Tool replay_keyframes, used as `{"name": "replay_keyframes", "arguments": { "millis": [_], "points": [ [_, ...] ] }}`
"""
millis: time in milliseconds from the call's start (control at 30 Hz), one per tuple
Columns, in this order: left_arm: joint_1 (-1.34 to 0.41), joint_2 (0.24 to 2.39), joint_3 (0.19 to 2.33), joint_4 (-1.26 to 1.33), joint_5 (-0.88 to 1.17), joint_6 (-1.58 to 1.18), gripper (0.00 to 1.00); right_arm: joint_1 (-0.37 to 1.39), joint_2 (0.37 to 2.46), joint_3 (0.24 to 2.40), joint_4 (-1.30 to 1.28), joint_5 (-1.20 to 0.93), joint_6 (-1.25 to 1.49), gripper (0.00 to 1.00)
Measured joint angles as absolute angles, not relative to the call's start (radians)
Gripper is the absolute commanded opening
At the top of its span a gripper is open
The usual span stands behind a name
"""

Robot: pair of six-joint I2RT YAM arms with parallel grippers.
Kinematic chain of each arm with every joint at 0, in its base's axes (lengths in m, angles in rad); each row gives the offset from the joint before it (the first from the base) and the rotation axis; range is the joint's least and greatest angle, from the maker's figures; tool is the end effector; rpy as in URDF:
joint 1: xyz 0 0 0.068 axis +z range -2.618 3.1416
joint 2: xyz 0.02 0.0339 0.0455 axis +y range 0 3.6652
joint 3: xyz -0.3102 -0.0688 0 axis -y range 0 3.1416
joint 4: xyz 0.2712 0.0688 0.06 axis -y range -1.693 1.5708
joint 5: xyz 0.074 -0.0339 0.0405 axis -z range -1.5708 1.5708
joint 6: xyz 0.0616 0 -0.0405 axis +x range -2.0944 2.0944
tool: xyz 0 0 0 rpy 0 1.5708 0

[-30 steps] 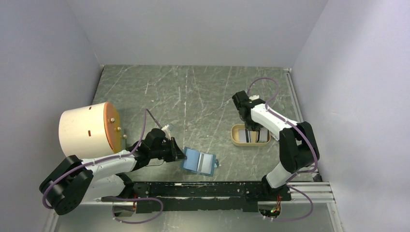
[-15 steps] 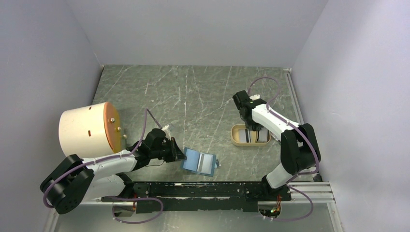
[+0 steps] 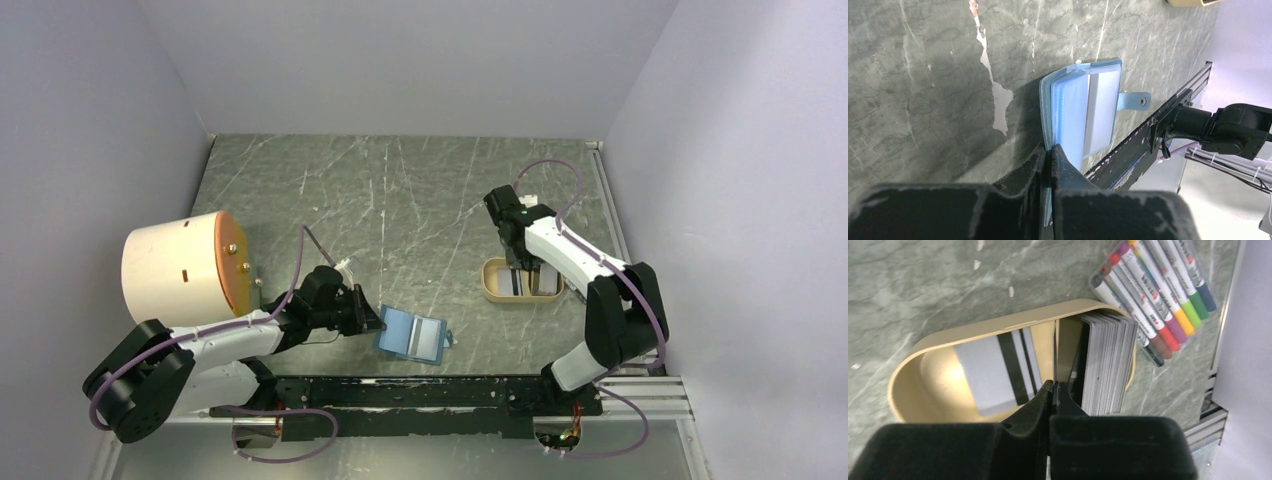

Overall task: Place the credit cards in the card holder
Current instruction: Pick up the credit card from the storage box.

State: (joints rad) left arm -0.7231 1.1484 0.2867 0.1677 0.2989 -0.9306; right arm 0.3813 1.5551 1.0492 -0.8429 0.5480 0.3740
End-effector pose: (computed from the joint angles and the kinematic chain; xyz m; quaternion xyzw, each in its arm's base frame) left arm 0.1508 -0.1573 0.1447 -0.0299 0.8971 -0.4002 0.1851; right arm 0.2990 0.0853 0.2213 0.0265 0.9569 -0.2106 0.1983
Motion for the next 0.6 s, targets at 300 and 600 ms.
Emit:
{"name": "replay_keyframes", "arguments": {
  "millis": [300, 600],
  "points": [
    [-0.723, 1.147, 0.287, 0.168, 0.298, -0.939, 0.09, 0.381, 1.410, 1.049, -0.836, 0.343, 0.370, 0.00],
    [-0.722, 1.128, 0.279, 0.191, 0.291, -0.990, 0.09, 0.381, 1.206, 1.044, -0.773, 0.147, 0.399, 0.00]
  ]
}}
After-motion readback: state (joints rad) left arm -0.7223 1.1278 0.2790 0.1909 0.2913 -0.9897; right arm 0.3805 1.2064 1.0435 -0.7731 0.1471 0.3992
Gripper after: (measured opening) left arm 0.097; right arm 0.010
